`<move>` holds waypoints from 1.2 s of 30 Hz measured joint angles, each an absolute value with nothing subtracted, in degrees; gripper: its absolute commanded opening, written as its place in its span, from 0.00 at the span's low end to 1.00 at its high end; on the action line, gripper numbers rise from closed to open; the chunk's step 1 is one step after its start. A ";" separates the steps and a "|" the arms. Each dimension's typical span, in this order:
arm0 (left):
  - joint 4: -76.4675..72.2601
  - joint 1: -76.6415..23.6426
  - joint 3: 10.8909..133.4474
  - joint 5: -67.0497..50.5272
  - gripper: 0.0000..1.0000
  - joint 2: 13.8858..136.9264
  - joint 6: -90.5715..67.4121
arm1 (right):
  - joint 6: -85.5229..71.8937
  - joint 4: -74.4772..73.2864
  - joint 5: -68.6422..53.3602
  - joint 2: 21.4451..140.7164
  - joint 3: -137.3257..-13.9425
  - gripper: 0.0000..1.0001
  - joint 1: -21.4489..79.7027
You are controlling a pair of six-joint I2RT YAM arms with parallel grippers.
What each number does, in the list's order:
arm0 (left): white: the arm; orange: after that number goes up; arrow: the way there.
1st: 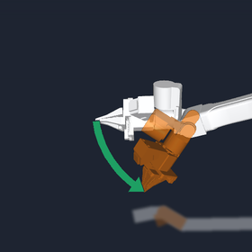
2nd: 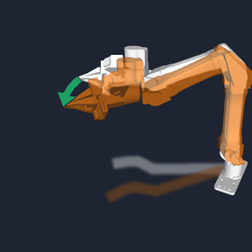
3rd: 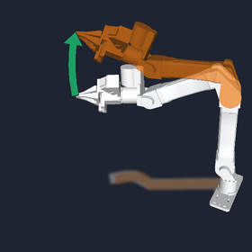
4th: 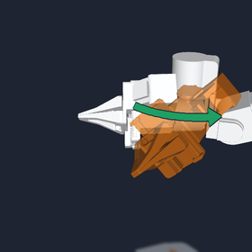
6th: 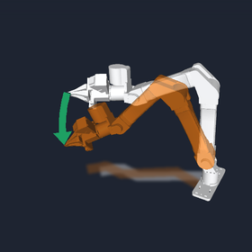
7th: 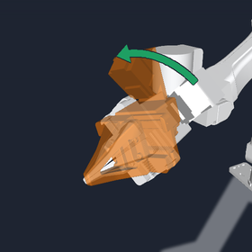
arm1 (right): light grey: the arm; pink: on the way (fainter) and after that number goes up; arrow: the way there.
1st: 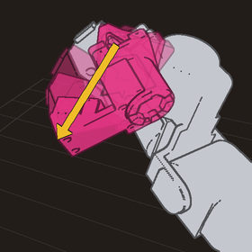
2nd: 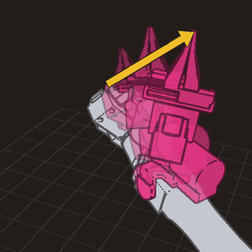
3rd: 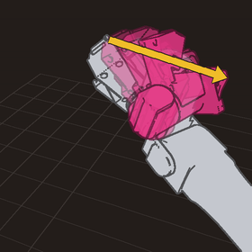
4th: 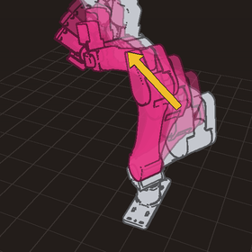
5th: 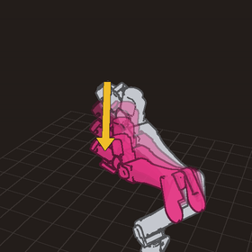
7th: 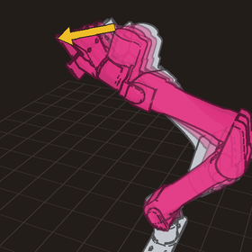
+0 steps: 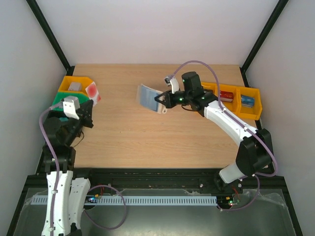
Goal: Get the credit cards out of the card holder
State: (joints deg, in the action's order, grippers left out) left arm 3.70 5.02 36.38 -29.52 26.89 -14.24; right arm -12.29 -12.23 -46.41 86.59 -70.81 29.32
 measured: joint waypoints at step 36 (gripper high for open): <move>60.88 34.33 113.56 -24.82 0.02 118.96 30.44 | -23.22 -14.98 -51.42 127.92 -119.44 0.02 22.06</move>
State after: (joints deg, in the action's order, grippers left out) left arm 60.88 34.33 113.56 -24.82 118.96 30.44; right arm -23.22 -14.98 -51.42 127.92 -119.44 22.06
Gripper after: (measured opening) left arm 0.026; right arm 0.029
